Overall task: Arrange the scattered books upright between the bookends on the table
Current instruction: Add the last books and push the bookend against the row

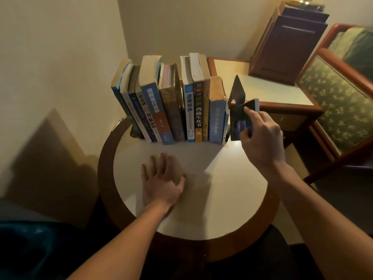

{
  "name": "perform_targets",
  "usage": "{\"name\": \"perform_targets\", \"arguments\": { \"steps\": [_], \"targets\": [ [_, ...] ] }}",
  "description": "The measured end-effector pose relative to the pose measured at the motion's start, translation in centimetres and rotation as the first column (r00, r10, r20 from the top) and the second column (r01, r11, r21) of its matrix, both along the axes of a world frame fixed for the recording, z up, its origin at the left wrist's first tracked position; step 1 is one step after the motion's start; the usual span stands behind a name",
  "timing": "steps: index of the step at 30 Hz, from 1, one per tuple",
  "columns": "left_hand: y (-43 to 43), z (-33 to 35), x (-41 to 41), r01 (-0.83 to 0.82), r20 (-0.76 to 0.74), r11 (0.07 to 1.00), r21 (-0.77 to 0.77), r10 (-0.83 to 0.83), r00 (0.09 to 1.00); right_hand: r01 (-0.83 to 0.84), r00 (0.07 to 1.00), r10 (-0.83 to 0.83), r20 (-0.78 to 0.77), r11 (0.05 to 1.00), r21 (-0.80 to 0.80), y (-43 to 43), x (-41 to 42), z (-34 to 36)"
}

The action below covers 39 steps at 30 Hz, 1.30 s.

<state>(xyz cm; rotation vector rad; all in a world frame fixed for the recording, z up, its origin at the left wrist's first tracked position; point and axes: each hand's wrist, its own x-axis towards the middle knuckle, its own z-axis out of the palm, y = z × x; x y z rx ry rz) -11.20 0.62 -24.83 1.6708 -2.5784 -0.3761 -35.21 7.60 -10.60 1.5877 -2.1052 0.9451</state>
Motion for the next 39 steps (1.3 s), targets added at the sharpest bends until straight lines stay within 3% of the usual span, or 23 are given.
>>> {"name": "perform_targets", "arguments": {
  "steps": [6,13,26,30,39],
  "targets": [
    [0.0,0.0,0.2,0.022,-0.041,1.000,0.014,-0.021,0.999,-0.091,0.995,0.085,0.053,0.986,0.138,-4.5,-1.9,-0.8],
    [0.1,0.1,-0.2,-0.011,-0.004,1.000,-0.011,0.011,1.000,-0.116,0.980,0.059,0.190,0.946,0.303,-5.2,-2.3,-4.0],
    [0.1,0.1,-0.2,-0.007,-0.001,1.000,-0.015,0.007,1.000,-0.073,0.990,0.050,0.133,0.982,0.171,-5.6,-2.2,-5.8],
    [0.1,0.1,-0.2,-0.008,0.004,1.000,-0.022,0.008,1.000,-0.081,0.975,0.049,0.215,0.987,0.141,-5.6,-2.2,-6.4],
    [0.1,0.1,-0.1,0.001,0.011,1.000,-0.022,-0.001,1.000,0.004,0.987,-0.037,0.158,0.979,0.205,-6.0,-2.5,-7.1]
  ]
}}
